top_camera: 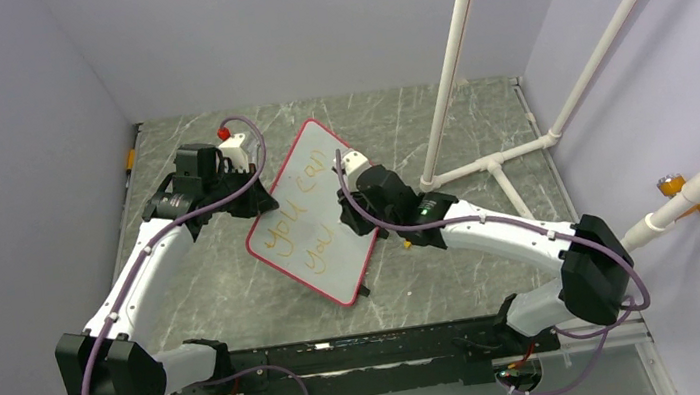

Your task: Write a sentence on the whiteboard

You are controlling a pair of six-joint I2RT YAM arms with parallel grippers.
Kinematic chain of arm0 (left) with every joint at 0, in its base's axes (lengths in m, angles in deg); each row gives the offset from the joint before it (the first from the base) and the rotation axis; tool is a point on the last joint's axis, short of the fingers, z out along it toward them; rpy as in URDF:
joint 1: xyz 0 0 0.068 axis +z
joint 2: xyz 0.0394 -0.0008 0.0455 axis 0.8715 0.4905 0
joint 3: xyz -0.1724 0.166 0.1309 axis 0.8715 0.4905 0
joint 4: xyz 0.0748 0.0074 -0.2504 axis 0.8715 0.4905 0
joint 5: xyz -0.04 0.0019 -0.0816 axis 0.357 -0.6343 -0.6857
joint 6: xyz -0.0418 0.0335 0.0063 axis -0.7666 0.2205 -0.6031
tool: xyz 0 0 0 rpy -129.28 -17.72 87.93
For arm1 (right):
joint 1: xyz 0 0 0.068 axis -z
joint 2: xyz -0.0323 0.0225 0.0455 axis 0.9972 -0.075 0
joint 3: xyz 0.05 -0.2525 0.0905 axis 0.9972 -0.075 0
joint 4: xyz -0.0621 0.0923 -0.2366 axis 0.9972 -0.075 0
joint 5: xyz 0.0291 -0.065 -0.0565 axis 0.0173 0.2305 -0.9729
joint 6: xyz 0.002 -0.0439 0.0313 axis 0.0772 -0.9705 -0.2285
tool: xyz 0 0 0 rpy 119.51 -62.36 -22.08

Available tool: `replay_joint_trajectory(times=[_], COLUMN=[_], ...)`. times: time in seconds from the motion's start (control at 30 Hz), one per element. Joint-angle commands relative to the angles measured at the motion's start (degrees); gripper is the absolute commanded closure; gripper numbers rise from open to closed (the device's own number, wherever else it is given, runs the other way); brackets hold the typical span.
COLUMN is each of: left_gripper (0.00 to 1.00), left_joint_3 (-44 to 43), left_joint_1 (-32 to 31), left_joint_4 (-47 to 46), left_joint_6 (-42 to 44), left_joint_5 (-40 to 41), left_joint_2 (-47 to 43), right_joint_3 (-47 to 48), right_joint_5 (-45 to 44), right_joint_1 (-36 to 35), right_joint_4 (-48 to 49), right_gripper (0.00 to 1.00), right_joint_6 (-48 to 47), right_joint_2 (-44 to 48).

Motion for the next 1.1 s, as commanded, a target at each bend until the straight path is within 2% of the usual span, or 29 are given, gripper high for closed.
replay_joint_trajectory(times=[0.0, 0.47, 1.07], left_gripper=[1.0, 1.0, 1.0], left_joint_3=[-0.1, 0.0, 0.0], left_joint_1=[0.3, 0.3, 0.3], left_joint_4=[-1.3, -1.4, -1.4], left_joint_6=[6.0, 6.0, 6.0], left_joint_5=[8.8, 8.8, 8.9], left_joint_2=[-0.3, -0.3, -0.2], right_joint_3=[3.5, 5.7, 6.8], right_joint_5=[-1.0, 4.4, 9.7], right_joint_1=[0.7, 5.0, 7.0], right_joint_4=[0.9, 3.7, 7.0], right_gripper=[1.0, 1.0, 1.0], right_joint_6=[-1.0, -0.4, 1.8], right_joint_2=[1.7, -1.2, -4.5])
